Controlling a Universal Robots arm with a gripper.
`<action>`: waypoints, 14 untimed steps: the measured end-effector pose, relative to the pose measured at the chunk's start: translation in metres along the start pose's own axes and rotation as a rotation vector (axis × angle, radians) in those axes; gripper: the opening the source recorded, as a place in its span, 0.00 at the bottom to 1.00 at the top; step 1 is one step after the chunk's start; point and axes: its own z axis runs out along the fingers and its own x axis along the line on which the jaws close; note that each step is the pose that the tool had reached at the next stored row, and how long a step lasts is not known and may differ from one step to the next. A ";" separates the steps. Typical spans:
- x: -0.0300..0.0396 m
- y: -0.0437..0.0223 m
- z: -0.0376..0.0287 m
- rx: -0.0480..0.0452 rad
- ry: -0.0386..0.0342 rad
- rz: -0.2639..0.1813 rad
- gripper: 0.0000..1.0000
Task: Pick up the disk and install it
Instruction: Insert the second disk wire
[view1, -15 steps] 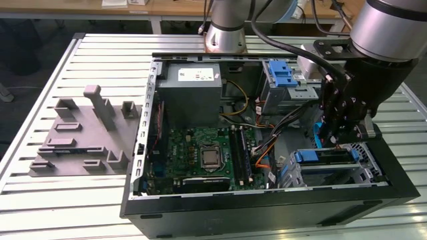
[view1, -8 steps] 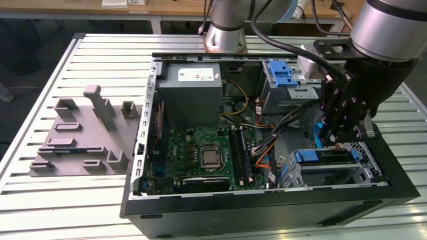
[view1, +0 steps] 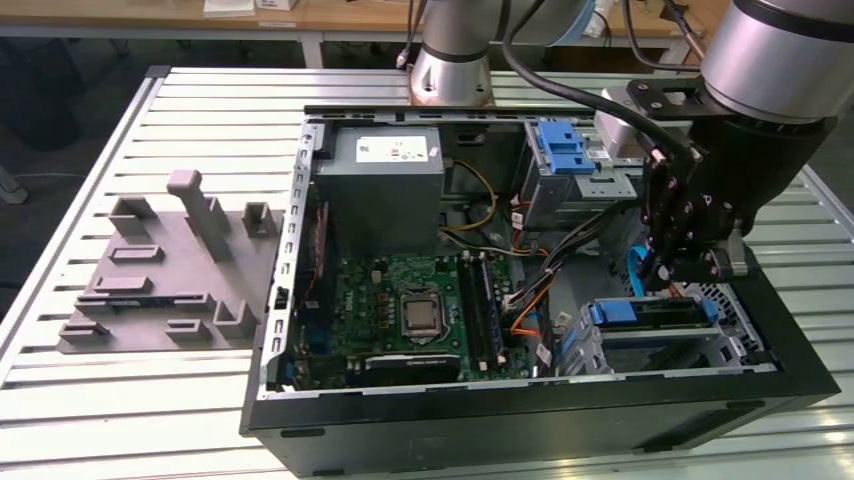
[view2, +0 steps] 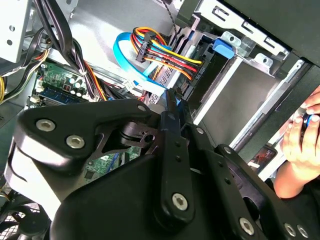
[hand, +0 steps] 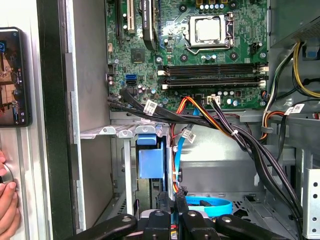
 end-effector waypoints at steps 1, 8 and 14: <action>0.0000 0.0000 0.0000 0.0000 0.0000 0.000 0.16; 0.0000 0.0000 -0.0002 0.0000 0.0000 0.000 0.16; 0.0000 0.0000 -0.0004 0.0000 0.0000 0.000 0.16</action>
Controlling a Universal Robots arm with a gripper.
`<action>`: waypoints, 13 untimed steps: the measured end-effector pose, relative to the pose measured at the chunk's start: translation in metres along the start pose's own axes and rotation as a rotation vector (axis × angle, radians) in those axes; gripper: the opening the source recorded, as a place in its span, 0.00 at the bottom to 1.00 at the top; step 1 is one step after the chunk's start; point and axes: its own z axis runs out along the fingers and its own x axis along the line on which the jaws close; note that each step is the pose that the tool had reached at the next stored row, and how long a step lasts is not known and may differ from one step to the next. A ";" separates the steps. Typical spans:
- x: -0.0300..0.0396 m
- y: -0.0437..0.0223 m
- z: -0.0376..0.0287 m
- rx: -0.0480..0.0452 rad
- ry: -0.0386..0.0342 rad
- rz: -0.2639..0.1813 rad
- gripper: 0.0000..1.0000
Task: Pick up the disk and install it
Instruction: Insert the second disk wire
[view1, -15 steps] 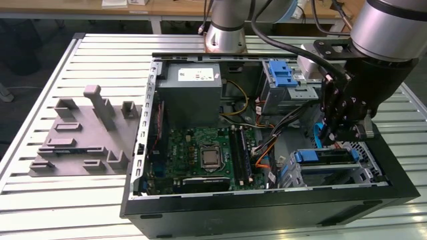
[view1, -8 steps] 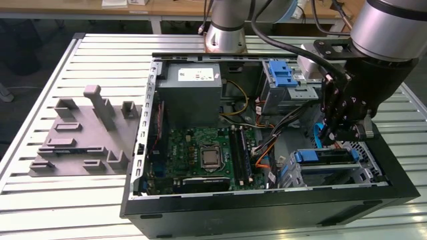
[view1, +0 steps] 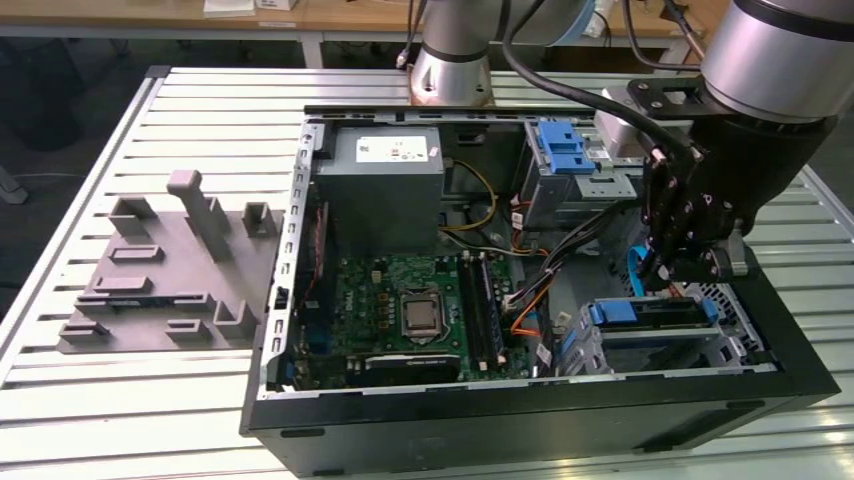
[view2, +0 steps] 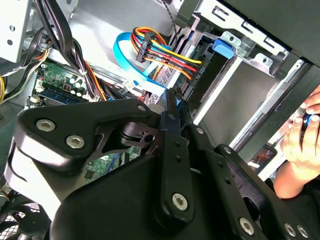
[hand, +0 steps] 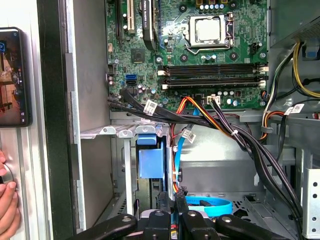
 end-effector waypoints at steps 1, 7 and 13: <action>0.0000 0.0000 0.0000 -0.0001 0.0000 0.000 0.16; 0.0000 0.0000 -0.0001 0.0000 0.0000 0.000 0.23; 0.0000 0.0000 -0.0002 0.0000 0.0000 0.000 0.39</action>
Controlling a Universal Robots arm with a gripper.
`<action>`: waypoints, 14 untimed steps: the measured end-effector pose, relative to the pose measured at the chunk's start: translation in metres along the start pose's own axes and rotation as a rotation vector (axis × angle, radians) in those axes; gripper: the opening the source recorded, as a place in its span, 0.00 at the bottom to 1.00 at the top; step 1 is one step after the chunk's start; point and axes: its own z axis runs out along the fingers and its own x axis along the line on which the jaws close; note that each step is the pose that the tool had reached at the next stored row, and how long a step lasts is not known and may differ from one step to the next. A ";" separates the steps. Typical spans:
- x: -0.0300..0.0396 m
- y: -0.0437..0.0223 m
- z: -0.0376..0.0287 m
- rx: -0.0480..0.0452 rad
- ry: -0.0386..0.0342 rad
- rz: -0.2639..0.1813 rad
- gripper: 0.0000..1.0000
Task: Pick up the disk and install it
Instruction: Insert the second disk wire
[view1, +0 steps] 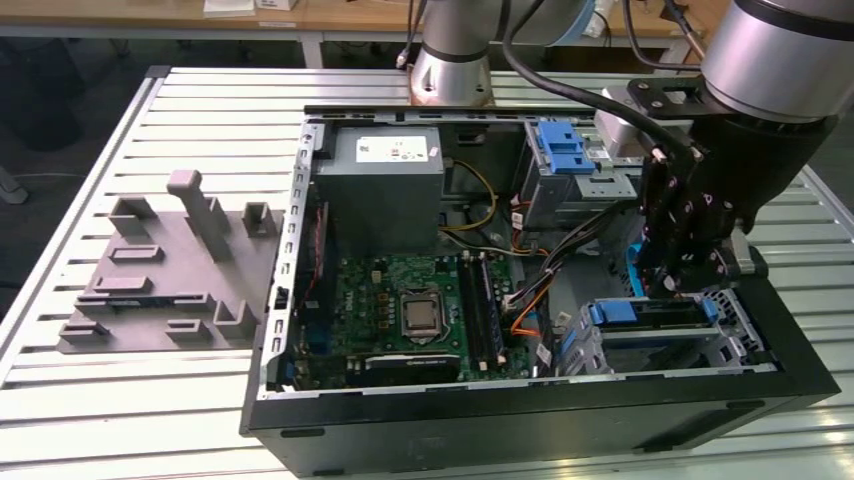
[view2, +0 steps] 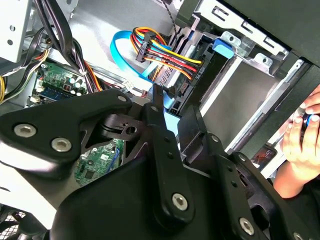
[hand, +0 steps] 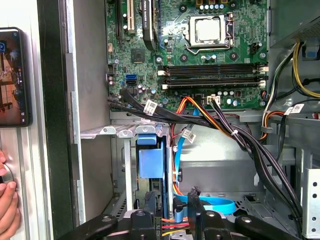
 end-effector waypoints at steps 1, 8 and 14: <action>0.0000 0.0000 0.0000 0.0000 0.0000 0.000 0.39; 0.0000 0.0000 -0.0001 0.0000 0.0000 0.000 0.39; 0.0000 0.0000 -0.0002 0.0000 0.0000 0.000 0.38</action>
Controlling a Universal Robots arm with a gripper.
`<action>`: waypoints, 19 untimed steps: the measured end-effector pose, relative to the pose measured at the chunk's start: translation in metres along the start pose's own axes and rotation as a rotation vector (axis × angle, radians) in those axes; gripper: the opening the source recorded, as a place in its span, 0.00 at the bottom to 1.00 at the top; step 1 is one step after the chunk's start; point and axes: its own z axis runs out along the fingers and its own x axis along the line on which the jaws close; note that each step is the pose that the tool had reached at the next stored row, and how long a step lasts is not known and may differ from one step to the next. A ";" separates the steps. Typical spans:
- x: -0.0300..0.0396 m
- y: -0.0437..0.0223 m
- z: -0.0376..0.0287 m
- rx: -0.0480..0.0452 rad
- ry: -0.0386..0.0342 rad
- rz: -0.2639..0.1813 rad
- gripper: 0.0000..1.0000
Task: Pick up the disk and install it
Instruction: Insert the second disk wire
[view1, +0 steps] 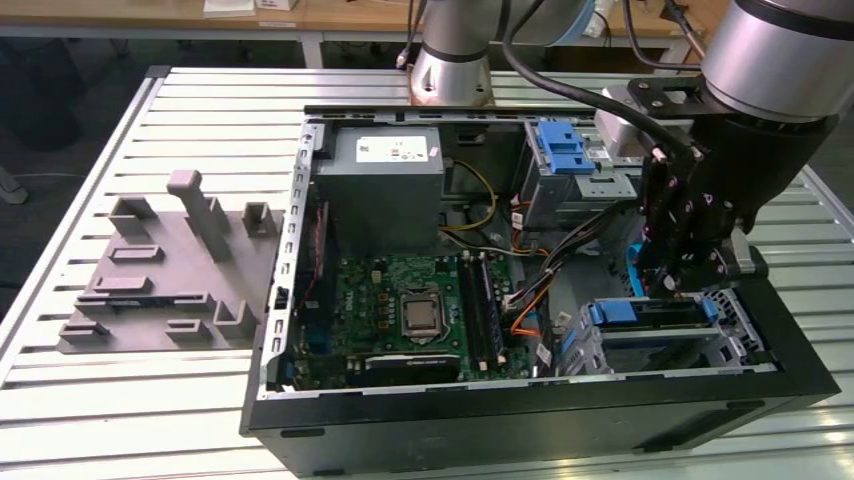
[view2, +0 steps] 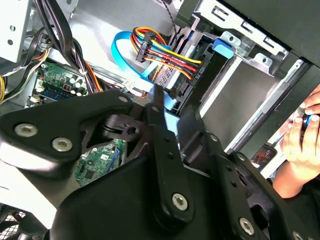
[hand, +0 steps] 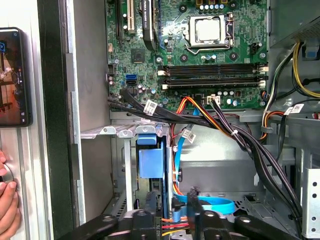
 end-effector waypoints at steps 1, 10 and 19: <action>0.0000 0.0000 0.0000 0.0000 -0.0001 0.000 0.38; 0.0000 0.0000 -0.0002 0.0000 0.0000 0.000 0.22; 0.0004 0.0000 -0.0002 0.0000 0.0003 0.000 0.16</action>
